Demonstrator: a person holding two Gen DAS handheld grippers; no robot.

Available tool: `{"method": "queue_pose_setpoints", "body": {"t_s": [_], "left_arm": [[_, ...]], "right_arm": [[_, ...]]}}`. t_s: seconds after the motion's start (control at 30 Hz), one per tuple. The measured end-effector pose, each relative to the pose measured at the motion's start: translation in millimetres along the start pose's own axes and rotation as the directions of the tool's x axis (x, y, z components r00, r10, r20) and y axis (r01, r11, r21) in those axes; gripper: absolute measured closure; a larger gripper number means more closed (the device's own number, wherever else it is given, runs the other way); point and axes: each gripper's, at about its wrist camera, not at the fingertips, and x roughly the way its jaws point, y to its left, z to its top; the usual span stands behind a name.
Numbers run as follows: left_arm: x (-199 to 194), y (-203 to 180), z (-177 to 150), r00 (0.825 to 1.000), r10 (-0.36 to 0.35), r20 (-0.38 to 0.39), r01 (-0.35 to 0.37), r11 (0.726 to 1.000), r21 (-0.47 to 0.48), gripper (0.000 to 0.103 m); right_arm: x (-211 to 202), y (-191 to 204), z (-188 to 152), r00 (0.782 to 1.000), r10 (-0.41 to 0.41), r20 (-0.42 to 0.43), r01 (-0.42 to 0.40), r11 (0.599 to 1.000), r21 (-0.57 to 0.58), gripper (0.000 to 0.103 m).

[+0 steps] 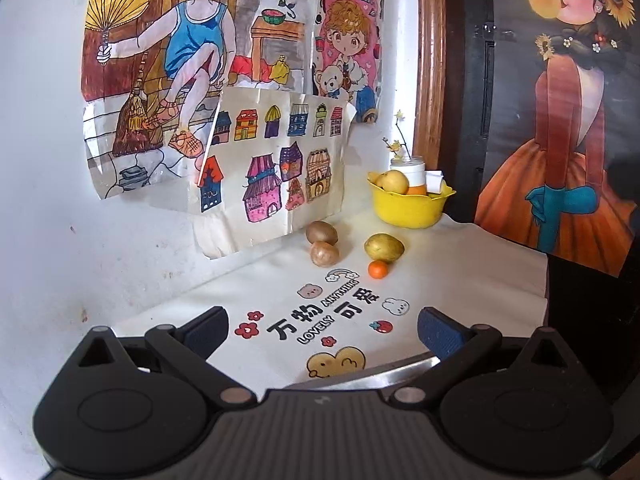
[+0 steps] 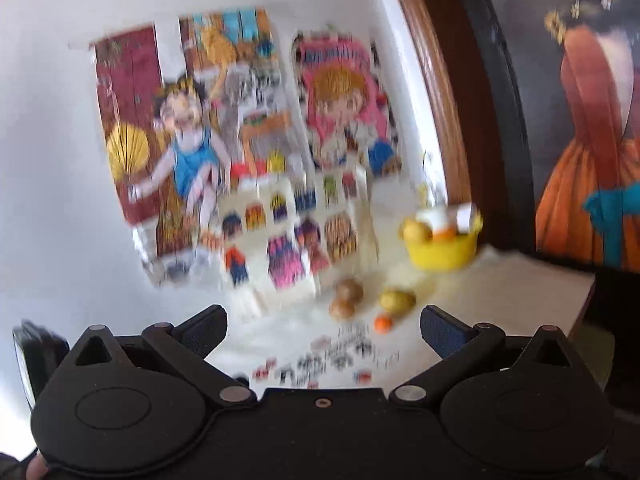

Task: Organize fruits
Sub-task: 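Move both open tools toward the remaining kiwis, mango and mandarin on the sheet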

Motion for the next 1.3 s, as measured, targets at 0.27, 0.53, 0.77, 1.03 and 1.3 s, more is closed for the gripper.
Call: {"method": "queue_pose_setpoints", "body": {"t_s": [0.27, 0.53, 0.77, 1.03, 1.3], "left_arm": [[27.3, 7.8, 6.9, 1.000, 0.011, -0.017, -0.011, 1.000, -0.005, 0.000], [61.7, 16.6, 14.6, 0.999, 0.033, -0.039, -0.033, 0.999, -0.005, 0.000], [92.0, 26.0, 23.4, 0.998, 0.048, -0.049, -0.049, 0.999, -0.009, 0.000], [126.8, 34.5, 36.2, 0.997, 0.055, -0.058, -0.056, 0.998, -0.012, 0.000], [163.9, 34.6, 50.1, 0.997, 0.051, -0.058, -0.050, 0.999, 0.007, 0.000]], "right_arm": [[48.8, -7.0, 1.7, 0.990, -0.025, -0.138, 0.024, 1.000, -0.007, 0.000], [87.3, -14.5, 1.0, 0.982, -0.034, -0.184, 0.033, 0.999, -0.004, 0.000], [126.0, -20.9, -0.8, 0.974, -0.049, -0.220, 0.043, 0.999, -0.032, 0.000], [173.0, -36.2, -3.1, 0.957, -0.081, -0.277, 0.072, 0.997, -0.042, 0.000], [214.1, -45.1, 2.4, 0.953, -0.073, -0.295, 0.063, 0.997, -0.042, 0.000]]}}
